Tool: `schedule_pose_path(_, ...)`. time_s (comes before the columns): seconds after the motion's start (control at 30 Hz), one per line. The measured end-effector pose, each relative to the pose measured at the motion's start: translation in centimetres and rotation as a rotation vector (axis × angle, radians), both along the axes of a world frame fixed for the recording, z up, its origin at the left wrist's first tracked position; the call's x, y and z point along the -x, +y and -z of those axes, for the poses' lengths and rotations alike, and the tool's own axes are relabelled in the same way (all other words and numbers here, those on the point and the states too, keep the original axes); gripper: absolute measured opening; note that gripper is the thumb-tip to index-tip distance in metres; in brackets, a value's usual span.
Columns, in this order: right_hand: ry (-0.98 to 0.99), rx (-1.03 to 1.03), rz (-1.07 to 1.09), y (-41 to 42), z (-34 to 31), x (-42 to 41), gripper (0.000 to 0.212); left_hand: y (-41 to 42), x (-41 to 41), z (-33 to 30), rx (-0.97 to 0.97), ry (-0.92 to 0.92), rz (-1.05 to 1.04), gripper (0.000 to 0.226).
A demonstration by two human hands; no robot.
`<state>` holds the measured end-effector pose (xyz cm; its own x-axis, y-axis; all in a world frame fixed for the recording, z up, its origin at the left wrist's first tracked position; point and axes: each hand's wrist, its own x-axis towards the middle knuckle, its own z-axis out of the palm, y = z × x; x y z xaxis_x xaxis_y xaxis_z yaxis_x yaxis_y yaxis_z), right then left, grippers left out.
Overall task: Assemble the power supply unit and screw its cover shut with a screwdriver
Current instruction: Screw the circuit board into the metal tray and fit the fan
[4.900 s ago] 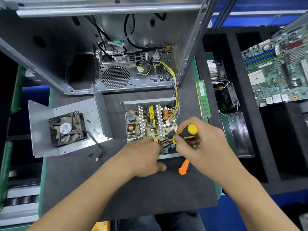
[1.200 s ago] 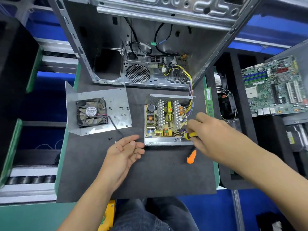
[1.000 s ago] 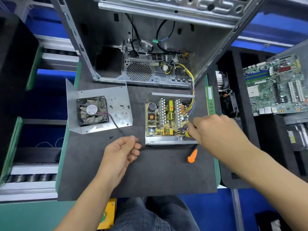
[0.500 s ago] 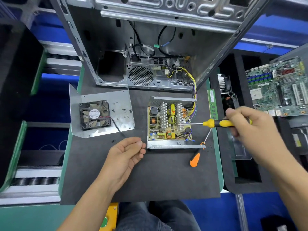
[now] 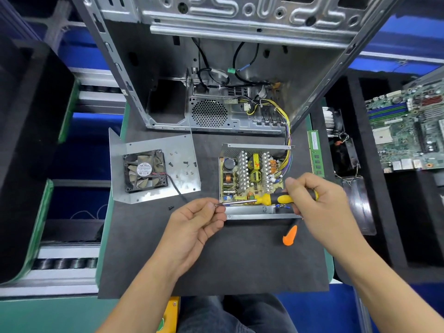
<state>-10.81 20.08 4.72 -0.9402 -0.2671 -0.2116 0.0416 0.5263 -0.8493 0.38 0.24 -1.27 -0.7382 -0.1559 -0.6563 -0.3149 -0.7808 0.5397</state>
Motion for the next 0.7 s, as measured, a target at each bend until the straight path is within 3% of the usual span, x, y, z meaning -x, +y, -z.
schedule_pose_path(0.7, 0.004, -0.041, 0.022, -0.6, 0.55, -0.46, 0.038, 0.19, 0.33, 0.29, -0.06, -0.065, -0.131, 0.015)
